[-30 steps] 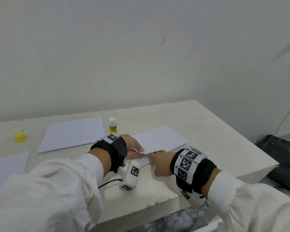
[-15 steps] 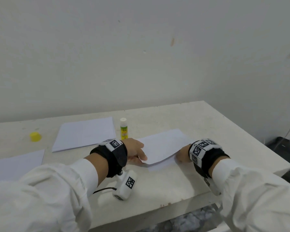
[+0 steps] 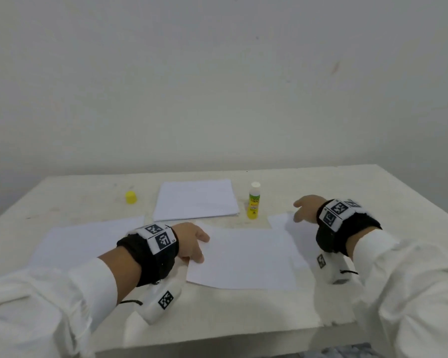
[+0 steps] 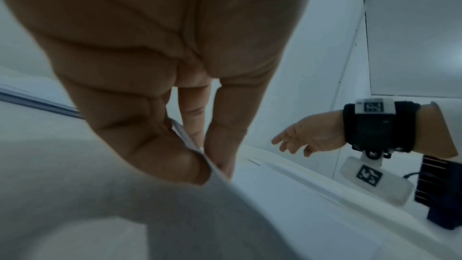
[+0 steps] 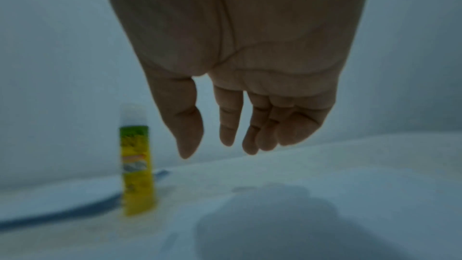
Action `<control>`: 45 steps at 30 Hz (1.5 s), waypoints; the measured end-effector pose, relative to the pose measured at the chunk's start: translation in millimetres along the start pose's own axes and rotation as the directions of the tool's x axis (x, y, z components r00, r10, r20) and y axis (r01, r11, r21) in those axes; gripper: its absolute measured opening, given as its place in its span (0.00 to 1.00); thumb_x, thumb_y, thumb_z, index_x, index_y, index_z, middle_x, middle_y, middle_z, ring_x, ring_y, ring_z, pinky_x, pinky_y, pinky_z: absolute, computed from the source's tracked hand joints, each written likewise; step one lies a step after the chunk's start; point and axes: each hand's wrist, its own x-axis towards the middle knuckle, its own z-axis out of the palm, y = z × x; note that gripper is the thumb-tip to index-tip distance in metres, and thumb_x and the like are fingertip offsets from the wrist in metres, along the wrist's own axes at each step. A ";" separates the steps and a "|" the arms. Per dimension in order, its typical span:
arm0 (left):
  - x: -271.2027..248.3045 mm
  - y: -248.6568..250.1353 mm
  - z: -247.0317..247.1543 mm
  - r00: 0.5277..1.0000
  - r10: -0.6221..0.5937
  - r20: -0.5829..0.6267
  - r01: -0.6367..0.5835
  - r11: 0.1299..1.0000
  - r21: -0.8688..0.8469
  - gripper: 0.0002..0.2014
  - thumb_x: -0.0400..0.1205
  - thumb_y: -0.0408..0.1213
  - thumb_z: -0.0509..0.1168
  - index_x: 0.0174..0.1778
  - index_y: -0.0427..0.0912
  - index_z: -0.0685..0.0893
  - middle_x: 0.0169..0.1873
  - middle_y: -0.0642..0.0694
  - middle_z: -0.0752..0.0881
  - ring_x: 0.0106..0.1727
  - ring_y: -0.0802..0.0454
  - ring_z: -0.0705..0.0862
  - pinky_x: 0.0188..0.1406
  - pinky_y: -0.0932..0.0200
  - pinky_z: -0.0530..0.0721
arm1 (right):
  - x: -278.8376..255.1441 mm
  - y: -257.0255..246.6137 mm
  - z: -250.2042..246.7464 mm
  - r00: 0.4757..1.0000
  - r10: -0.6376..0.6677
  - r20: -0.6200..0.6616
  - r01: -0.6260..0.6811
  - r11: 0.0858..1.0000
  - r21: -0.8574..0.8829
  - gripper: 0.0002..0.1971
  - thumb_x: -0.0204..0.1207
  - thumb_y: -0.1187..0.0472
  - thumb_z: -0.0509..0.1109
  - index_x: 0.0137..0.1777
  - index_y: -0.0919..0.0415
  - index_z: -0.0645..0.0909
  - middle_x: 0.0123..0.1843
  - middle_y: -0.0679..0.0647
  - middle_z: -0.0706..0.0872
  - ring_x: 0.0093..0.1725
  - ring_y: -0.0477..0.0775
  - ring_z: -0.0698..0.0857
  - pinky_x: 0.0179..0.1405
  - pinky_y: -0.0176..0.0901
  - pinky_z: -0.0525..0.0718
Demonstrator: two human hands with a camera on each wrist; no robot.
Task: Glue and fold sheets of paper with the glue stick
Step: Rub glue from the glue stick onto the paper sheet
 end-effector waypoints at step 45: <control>-37.4 -69.5 -15.3 0.993 0.109 0.048 -0.107 0.637 0.763 0.37 0.83 0.52 0.62 0.84 0.53 0.50 0.84 0.47 0.53 0.80 0.39 0.59 0.74 0.46 0.63 | -32.1 -243.0 47.5 0.916 -0.269 -0.298 0.365 0.865 0.343 0.22 0.73 0.45 0.72 0.31 0.57 0.66 0.31 0.50 0.72 0.37 0.52 0.75 0.26 0.37 0.67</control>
